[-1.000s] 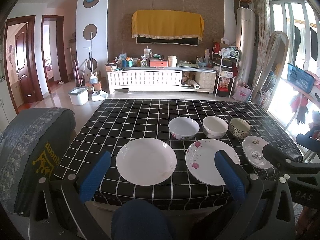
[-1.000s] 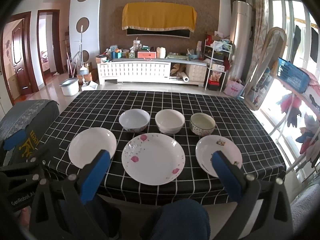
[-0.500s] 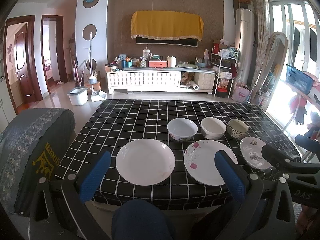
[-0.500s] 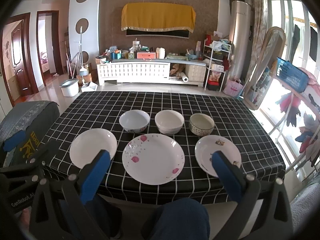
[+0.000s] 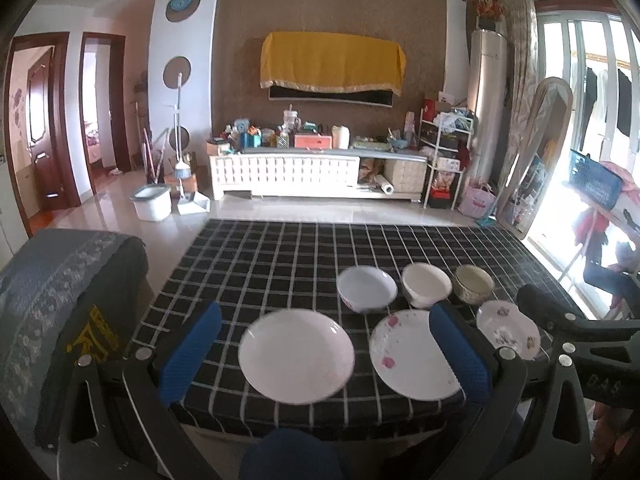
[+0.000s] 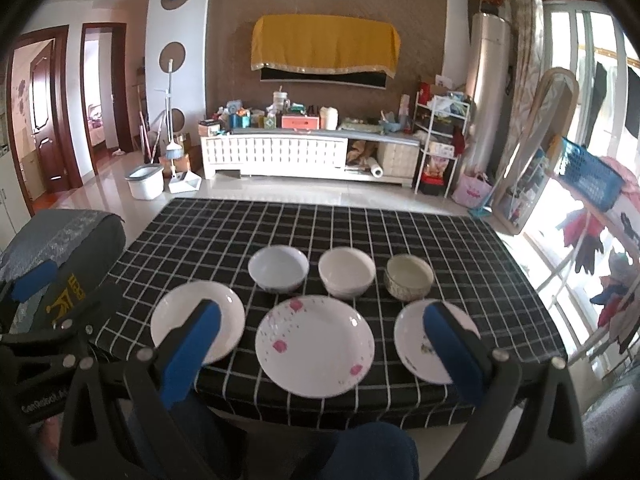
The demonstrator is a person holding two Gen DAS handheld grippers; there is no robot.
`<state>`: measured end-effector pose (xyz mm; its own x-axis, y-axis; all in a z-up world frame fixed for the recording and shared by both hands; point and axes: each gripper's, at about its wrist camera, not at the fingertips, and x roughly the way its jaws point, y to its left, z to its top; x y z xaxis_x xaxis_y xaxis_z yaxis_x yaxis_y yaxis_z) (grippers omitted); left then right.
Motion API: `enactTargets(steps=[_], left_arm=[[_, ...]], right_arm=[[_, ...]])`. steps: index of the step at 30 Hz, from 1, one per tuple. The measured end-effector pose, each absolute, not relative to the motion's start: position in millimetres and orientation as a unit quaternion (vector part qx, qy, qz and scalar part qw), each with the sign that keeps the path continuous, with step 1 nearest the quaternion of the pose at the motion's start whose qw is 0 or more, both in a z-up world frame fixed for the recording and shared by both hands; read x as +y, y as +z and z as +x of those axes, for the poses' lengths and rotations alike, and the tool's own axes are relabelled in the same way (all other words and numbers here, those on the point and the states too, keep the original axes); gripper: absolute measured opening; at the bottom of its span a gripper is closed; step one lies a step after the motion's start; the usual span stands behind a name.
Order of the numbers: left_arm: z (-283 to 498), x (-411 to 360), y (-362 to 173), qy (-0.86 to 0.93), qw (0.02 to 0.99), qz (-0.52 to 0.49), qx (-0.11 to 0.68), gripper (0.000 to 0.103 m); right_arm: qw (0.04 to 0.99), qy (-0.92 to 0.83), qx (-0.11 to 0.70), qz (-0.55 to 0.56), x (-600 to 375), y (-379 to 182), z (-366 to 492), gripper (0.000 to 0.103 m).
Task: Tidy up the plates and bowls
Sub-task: 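Reach the left gripper to the plain white plate and grasp its rim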
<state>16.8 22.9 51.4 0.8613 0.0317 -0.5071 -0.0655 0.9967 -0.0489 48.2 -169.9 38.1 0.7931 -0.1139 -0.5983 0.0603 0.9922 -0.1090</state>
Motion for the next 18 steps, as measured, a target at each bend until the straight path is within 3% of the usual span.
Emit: enactTargets(steps=[9, 18], left_arm=[[66.1, 66.1, 45.9, 0.049, 0.954, -0.03, 0.294, 0.103], [119.4, 111.7, -13.5, 0.064, 0.922, -0.052, 0.378, 0.103]], right_arm=[[0.945, -0.009, 0.325, -0.035, -142.3, 35.5, 102.6, 0.103], [0.917, 0.04, 0.397, -0.026, -113.5, -32.4, 175.2, 0.095]])
